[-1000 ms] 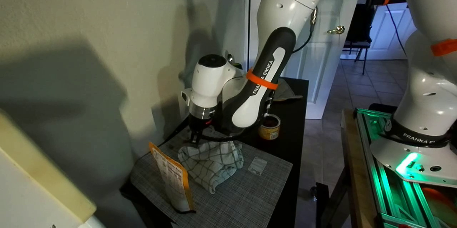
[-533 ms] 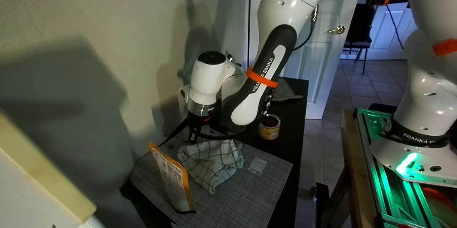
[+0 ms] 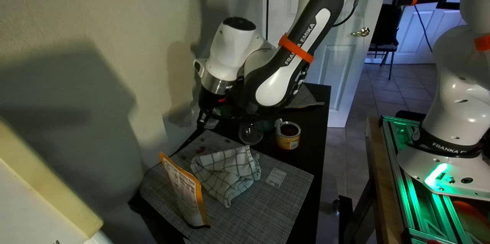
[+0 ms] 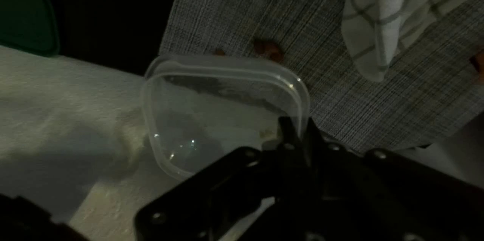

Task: Pick up the clear square lunch box and put it in the clear measuring cup

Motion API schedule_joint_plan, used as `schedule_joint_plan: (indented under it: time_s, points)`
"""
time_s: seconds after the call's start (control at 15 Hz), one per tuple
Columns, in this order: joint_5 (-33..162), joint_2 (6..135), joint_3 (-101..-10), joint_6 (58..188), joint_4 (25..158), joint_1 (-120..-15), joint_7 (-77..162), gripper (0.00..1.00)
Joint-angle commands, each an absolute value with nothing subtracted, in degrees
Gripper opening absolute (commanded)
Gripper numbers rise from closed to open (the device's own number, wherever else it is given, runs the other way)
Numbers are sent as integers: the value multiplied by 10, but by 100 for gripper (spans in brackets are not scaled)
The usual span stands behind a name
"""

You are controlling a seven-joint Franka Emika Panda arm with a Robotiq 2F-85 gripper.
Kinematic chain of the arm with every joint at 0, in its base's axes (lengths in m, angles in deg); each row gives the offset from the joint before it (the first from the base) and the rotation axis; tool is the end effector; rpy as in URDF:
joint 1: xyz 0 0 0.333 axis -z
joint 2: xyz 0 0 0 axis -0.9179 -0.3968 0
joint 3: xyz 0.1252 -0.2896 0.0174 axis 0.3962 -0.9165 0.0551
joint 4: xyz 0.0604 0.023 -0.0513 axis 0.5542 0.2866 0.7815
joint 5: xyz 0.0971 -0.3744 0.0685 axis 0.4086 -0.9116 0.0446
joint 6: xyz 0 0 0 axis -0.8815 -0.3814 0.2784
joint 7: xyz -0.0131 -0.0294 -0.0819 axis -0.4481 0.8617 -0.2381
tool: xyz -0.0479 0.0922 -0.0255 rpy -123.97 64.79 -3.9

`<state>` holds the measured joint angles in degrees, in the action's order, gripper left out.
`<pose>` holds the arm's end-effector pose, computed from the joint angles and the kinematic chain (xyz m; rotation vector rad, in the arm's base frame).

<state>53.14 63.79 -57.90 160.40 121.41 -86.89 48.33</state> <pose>0.5875 0.1664 0.2652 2.9808 0.4865 0.7343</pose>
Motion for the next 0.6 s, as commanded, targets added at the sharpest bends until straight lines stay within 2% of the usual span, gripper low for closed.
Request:
schedule_joint_plan:
  time_s: [0.0,0.33,0.53]
  points:
    - [491,737,-658,1608,1303,-914,548,2]
    - [313,829,-853,1598,1352,-994,748,2]
    - [244,865,-880,1641,1386,-970,796,2]
